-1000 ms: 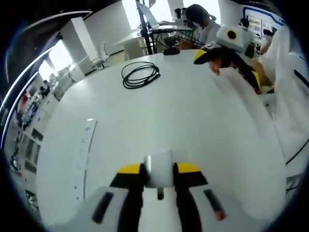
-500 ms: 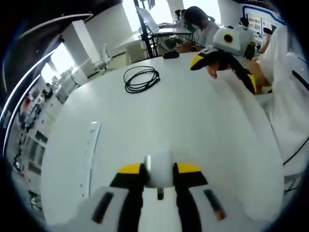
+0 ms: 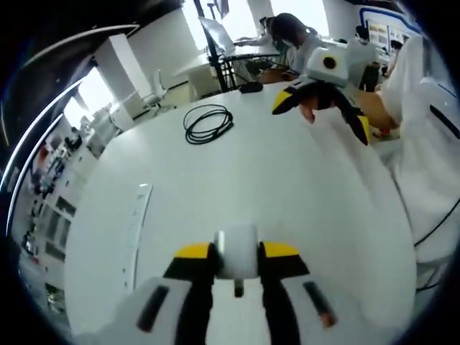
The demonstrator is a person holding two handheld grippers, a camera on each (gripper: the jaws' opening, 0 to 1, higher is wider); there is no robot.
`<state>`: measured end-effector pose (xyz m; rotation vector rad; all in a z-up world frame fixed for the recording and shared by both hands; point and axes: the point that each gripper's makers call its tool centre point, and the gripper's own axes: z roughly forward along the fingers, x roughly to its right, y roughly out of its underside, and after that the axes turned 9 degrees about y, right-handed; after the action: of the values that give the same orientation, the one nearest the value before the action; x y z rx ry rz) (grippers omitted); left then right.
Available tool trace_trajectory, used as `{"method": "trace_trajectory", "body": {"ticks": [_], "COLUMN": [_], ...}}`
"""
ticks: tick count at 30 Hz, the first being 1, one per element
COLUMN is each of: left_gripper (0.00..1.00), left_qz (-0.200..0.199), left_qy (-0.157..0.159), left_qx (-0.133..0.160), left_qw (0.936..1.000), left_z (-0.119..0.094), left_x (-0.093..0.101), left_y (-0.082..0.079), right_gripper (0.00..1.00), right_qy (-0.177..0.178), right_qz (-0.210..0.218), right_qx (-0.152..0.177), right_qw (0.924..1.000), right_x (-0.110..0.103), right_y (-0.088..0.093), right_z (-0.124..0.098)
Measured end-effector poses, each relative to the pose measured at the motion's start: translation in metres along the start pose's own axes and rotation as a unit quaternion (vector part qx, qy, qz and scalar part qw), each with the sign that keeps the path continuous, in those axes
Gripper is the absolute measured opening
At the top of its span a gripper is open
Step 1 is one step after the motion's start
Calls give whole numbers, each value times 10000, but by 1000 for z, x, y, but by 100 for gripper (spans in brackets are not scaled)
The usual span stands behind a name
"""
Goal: Plug the desk Type‑C cable into the charger adapter.
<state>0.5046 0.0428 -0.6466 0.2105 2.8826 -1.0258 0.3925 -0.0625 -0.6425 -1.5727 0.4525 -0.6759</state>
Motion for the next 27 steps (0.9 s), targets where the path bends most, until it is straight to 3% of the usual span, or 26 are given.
{"method": "trace_trajectory", "body": {"ticks": [13, 21, 27], "left_gripper": [21, 22, 22], "left_qz": [-46, -16, -23], "left_qy": [-149, -192, -226], "left_qx": [30, 51, 83], "left_qw": [9999, 9998, 9997], "left_z": [-24, -28, -35], "left_x": [5, 23, 22], "left_y": [6, 4, 5], "right_gripper": [88, 88, 88], "right_qy": [-73, -88, -96], "right_qz": [-25, -36, -13], "right_qx": [19, 12, 21], "right_qw": [10000, 10000, 10000], "right_x": [-9, -12, -12], "right_y": [-6, -7, -7], "right_z": [1, 0, 0]}}
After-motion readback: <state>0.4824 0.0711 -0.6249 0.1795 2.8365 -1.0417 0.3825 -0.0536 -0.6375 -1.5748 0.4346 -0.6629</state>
